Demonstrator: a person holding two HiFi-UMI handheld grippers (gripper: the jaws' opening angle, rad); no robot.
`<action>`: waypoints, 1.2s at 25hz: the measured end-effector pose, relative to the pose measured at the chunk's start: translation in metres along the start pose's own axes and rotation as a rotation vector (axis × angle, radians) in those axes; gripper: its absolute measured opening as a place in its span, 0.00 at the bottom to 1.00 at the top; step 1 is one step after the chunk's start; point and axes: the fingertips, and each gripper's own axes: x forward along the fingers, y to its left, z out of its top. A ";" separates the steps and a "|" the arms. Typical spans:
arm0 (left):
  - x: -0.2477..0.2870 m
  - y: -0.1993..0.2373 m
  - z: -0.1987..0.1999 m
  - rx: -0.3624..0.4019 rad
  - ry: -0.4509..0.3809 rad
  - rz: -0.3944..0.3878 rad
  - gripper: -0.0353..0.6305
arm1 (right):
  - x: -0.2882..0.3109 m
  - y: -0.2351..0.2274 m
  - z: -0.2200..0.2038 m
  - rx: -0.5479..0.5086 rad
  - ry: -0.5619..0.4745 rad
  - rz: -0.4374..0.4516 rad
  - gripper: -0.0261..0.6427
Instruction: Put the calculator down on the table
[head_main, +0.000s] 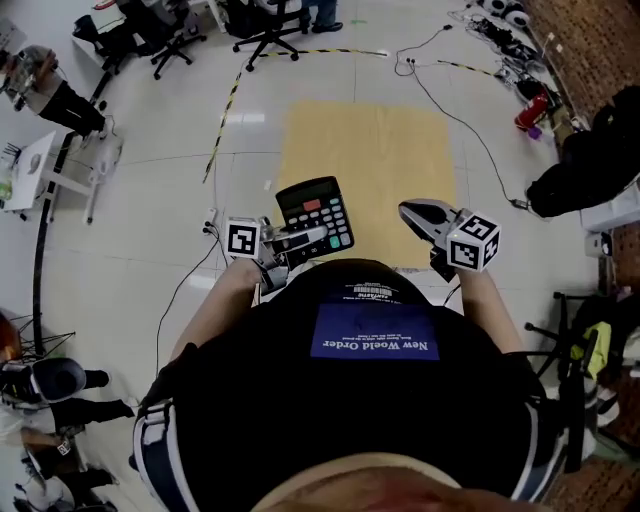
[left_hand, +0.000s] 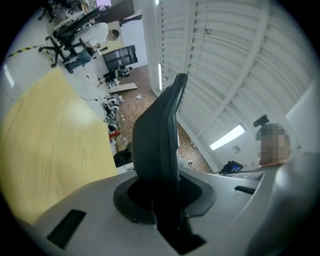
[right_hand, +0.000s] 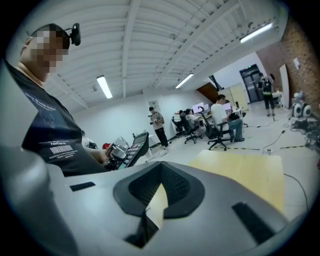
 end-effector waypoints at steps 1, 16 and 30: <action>-0.004 0.007 0.014 -0.010 0.014 -0.017 0.18 | 0.011 -0.005 0.009 0.006 -0.004 -0.025 0.02; -0.018 0.097 0.092 -0.076 0.152 -0.073 0.18 | 0.081 -0.055 0.045 0.076 0.065 -0.123 0.02; 0.067 0.158 0.130 -0.154 0.113 0.190 0.18 | 0.034 -0.151 0.037 0.068 0.001 -0.001 0.02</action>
